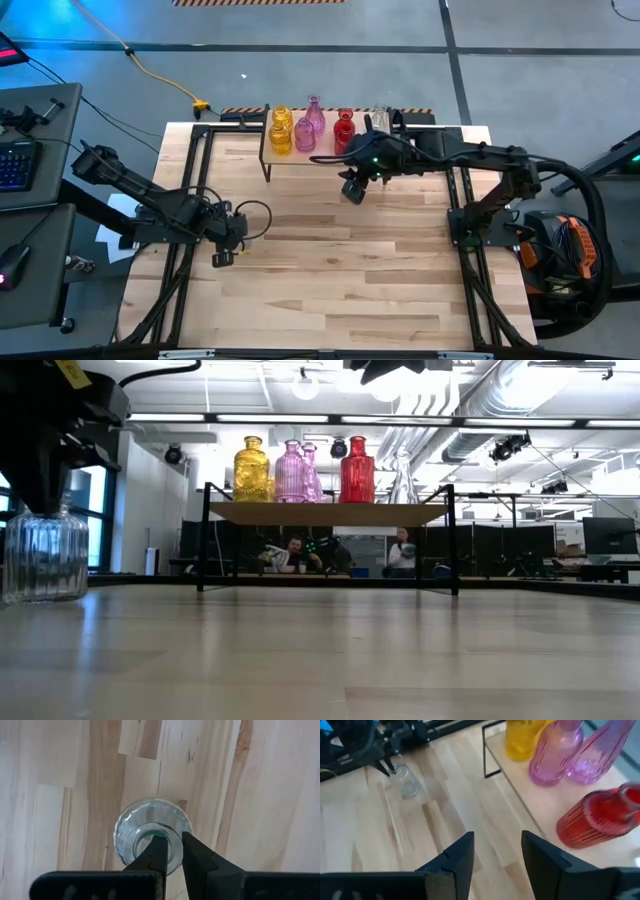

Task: Sort vases onto shelf
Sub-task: Put the transparent vase on the shelf

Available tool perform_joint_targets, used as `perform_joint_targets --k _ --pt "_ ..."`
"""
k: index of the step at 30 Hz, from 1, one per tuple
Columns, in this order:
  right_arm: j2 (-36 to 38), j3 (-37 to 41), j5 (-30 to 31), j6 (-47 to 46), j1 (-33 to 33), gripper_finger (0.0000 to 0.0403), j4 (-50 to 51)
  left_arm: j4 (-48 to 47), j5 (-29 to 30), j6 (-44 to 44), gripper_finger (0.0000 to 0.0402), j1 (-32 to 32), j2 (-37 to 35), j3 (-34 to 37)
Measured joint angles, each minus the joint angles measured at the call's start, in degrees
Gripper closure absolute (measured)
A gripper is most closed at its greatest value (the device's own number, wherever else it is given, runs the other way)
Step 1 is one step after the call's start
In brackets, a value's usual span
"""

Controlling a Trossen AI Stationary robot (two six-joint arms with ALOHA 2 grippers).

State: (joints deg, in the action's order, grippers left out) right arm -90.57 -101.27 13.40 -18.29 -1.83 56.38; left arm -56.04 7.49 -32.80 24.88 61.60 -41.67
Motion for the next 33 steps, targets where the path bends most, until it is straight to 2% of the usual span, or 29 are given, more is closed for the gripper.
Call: perform_joint_targets --k 16,25,33 --pt "-5.44 0.02 -3.19 1.61 0.12 0.0143 2.96 2.8 -0.11 -0.13 0.0381 -0.11 -0.07 -0.48" --pt "-9.06 0.0 -12.78 1.83 0.46 0.0141 -1.46 2.96 0.8 0.15 0.0381 -0.17 -0.11 -5.38" --pt "-12.21 0.02 -13.82 5.03 2.19 0.0141 -3.67 2.91 2.67 2.88 0.0381 -0.45 -0.13 -10.33"
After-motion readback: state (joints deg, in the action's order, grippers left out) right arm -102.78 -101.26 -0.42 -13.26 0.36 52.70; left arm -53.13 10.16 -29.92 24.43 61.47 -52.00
